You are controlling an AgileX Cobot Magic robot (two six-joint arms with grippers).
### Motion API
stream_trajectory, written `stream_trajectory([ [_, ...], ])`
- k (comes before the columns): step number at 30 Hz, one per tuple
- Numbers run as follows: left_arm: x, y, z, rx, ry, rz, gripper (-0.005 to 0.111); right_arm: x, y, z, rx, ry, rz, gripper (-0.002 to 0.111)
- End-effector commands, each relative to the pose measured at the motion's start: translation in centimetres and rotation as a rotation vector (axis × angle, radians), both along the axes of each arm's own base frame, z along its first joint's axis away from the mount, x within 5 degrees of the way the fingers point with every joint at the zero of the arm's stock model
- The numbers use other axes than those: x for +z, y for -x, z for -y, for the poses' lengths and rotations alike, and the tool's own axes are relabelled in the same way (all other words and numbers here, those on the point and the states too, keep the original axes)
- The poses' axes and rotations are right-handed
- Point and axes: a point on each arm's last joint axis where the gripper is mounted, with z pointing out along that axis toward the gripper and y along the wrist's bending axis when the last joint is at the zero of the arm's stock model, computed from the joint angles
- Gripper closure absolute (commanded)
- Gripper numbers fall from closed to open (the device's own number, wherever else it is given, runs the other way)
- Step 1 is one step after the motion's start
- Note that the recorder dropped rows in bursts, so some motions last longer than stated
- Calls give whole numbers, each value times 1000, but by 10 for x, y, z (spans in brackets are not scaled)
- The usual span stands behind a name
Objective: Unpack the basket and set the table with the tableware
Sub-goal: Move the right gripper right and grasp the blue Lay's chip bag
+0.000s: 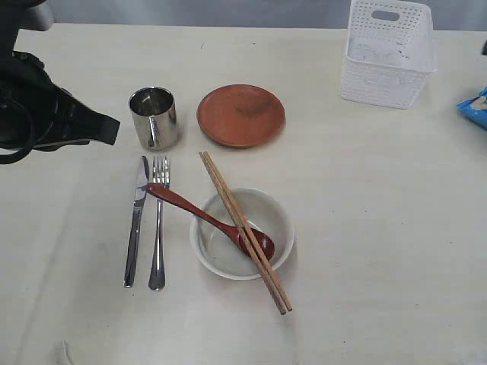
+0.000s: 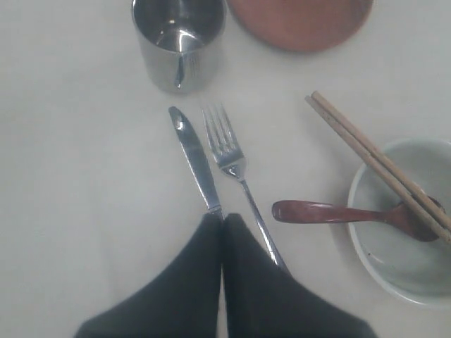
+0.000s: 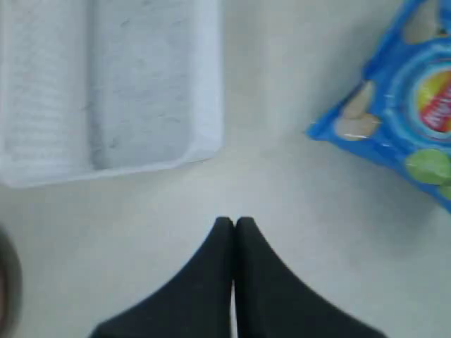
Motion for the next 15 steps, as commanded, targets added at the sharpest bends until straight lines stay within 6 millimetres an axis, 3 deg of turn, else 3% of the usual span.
stream_trajectory([
  [1,0,2,-1,-3,4,-3,107,-16,10,51,-158,-65,-59,106],
  [4,0,2,-1,-2,6,-4,107,-35,14,68,-208,-106,-91,86],
  [6,0,2,-1,-2,6,-4,107,-50,14,72,-217,-118,-130,66],
  [9,0,2,-1,-2,6,-4,107,-68,10,74,-226,-124,-161,45],
  [15,0,2,-1,-2,6,-4,107,-78,9,92,-291,-79,-150,44],
])
